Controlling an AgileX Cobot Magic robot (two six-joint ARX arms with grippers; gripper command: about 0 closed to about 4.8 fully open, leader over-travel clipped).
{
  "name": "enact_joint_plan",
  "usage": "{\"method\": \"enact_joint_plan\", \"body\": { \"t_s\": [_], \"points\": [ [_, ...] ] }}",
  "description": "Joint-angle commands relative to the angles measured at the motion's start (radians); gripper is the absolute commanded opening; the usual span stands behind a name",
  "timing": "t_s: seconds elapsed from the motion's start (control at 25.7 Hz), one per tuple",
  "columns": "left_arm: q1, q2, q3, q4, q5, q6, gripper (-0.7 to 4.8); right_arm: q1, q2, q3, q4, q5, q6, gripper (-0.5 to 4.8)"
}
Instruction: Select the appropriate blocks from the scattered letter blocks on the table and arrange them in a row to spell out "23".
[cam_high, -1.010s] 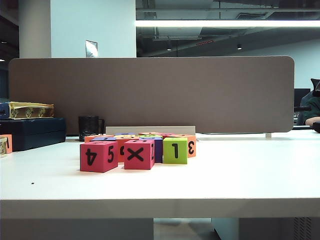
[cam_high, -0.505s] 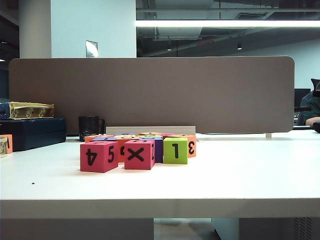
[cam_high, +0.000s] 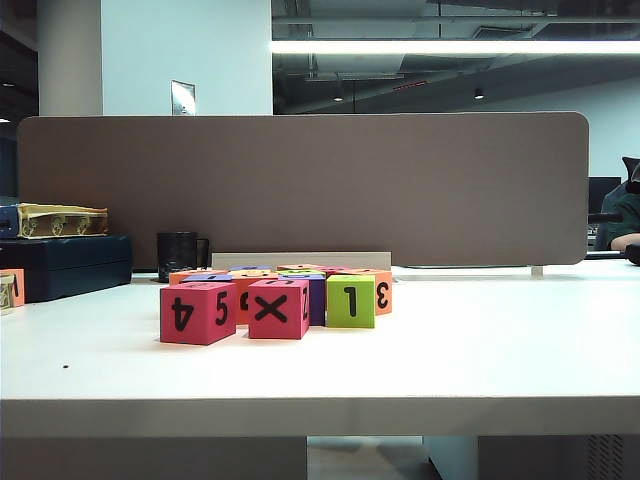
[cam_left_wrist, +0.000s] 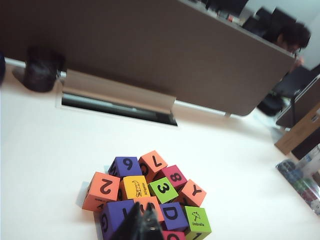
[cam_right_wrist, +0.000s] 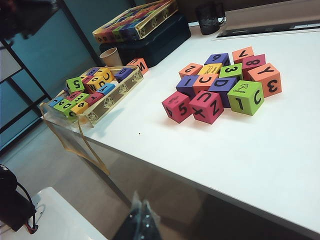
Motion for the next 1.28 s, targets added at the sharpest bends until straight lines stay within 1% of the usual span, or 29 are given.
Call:
{"method": "enact_joint_plan", "body": {
  "t_s": [0.04,0.19,0.39,0.43,0.58,0.7,0.82,0.89,1.13,1.2,1.24,1.28],
  "points": [
    [0.000,0.089,0.049,0.027,0.029,0.009,-0.06,0.000,-0.001,0.003,0.010,-0.004,0.000,-0.01],
    [0.000,0.216,0.105,0.039,0.029,0.021,-0.06,0.000,-0.001,0.003,0.010,-0.004,0.000,-0.01],
    [-0.019,0.351,0.172,0.033,0.027,0.095,-0.05,0.000,-0.001,0.003,0.010,-0.004,0.000,-0.01],
    [-0.029,0.397,0.196,0.032,0.016,0.117,-0.06,0.000,-0.001,0.003,0.010,-0.003,0.000,-0.01],
    [-0.071,0.494,0.243,0.032,-0.029,0.135,-0.05,0.000,-0.001,0.003,0.010,-0.003,0.000,-0.01],
    [-0.123,0.602,0.285,0.039,-0.076,0.189,-0.05,-0.001,0.000,0.003,0.029,0.040,0.000,-0.01],
    [-0.149,0.670,0.316,0.039,-0.124,0.208,-0.05,-0.001,0.000,0.003,0.035,0.078,-0.001,-0.01],
    [-0.158,0.713,0.335,0.039,-0.145,0.214,-0.05,-0.001,0.000,0.003,0.044,0.084,0.000,-0.01],
    [-0.160,0.810,0.355,0.041,-0.150,0.216,-0.01,-0.001,0.000,0.002,0.097,0.087,-0.001,-0.01],
    [-0.160,0.830,0.355,0.042,-0.160,0.235,0.00,-0.001,0.000,0.002,0.119,0.087,0.000,-0.01],
    [-0.160,0.842,0.355,0.045,-0.170,0.244,0.03,-0.001,0.000,0.002,0.128,0.088,0.000,-0.01],
    [-0.160,0.851,0.355,0.051,-0.174,0.253,0.19,-0.001,0.000,0.002,0.134,0.087,0.000,-0.01]
  ]
}}
